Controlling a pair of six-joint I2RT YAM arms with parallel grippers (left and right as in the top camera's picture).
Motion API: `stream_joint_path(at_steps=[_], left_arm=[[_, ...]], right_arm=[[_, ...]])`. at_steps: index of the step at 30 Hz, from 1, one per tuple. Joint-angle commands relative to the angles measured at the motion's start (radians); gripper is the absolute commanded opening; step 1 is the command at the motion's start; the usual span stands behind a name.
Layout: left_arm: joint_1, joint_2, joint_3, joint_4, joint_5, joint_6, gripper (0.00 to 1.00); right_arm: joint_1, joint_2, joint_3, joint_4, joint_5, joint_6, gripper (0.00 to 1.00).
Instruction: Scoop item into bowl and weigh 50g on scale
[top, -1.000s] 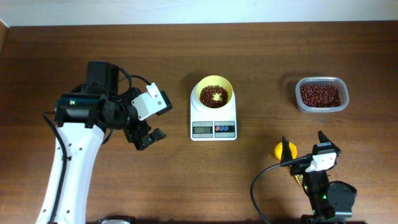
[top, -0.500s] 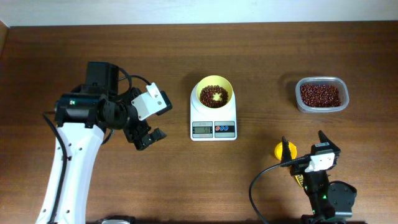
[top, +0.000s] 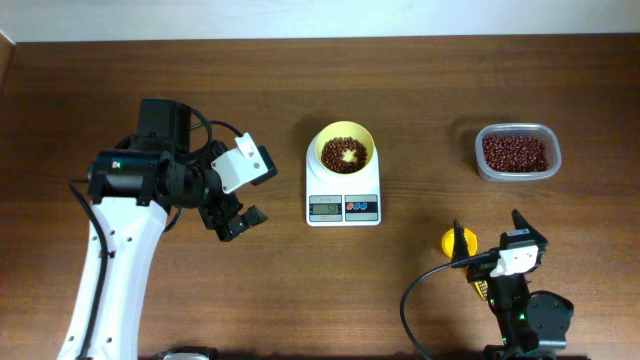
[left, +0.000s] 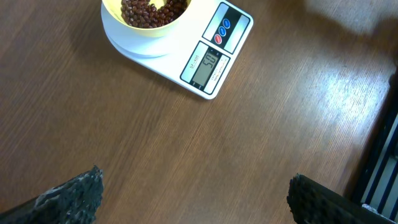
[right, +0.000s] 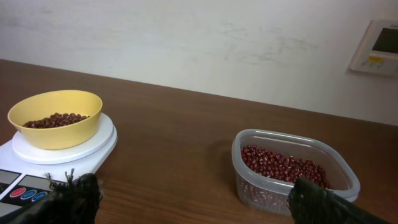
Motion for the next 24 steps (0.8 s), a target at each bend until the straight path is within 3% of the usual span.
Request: stream_joint_path(at_steps=[1,8,10,12,14,21,24], left_arm=[[0.000,-0.013,0.014,-0.002,0.018,0.015,0.99],[0.000,-0.012,0.014,-0.011,0.020,0.006,0.99],[0.000,-0.012,0.014,-0.021,0.001,-0.113,0.99],[0.012,-0.013,0.014,-0.059,-0.073,-0.328,0.99],[0.031,-0.027,0.014,-0.112,-0.056,-0.358,0.99],[0.162,-0.335,0.013,-0.224,-0.079,-0.475,0.99],[0.170,-0.532,-0.021,-0.253,-0.138,-0.601,0.99]], right_arm=[[-0.005,-0.005,-0.005,-0.006,0.005,-0.006,0.99],[-0.005,-0.005,-0.005,-0.006,0.005,-0.006,0.99],[-0.005,-0.005,-0.005,-0.006,0.005,-0.006,0.99],[-0.005,-0.005,-0.005,-0.006,0.005,-0.006,0.99],[-0.005,-0.005,-0.005,-0.006,0.005,-0.006,0.99],[-0.005,-0.005,-0.005,-0.006,0.006,-0.006,0.99],[-0.005,-0.005,-0.005,-0.006,0.005,-0.006,0.99]])
